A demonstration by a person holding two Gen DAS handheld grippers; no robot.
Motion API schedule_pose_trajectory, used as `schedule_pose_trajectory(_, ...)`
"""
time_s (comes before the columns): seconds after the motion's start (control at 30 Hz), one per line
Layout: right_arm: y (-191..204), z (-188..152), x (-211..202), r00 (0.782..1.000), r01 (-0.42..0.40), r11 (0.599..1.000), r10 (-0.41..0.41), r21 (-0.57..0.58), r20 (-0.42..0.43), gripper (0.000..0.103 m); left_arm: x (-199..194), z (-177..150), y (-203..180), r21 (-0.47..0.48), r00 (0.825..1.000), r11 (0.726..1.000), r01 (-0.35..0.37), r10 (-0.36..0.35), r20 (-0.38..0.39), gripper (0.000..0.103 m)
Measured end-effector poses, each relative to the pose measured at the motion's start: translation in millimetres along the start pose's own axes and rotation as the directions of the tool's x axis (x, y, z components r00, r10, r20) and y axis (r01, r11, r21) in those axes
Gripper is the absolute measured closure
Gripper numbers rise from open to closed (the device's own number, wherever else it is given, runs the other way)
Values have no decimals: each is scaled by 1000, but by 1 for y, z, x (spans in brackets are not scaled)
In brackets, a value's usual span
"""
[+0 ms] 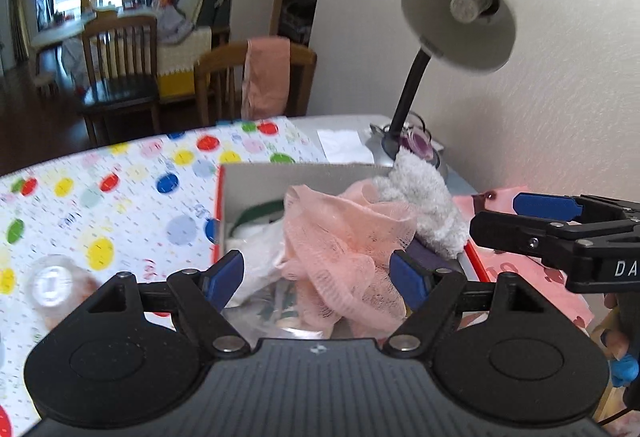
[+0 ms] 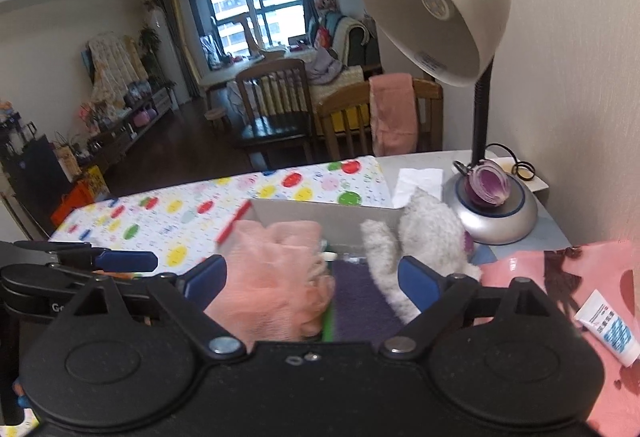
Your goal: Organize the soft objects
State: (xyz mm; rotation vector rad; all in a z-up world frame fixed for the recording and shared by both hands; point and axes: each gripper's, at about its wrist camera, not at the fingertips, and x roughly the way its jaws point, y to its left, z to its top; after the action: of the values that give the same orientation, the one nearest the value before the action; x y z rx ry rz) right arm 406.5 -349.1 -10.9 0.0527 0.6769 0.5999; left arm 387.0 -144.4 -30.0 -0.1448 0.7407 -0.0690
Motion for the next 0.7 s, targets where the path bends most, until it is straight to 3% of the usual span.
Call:
schedule_pose_trajectory(0.1,13,-3,-15,999,-22,1000,22,-3,27,10,-24,-6,5,23,999,1000,-15,14,43,23)
schedule_pose_trajectory(0.57,96,-42,-67,988,-40,999,43,-17,150,1,-114,-49,56,-7,996,1000,10,-9,91,23)
schedule_pose_trajectory(0.7,119,-52,-78,983,-44,999,46,-21,175,0,-134,-64,63,0,993,1000,3,-3,115,18)
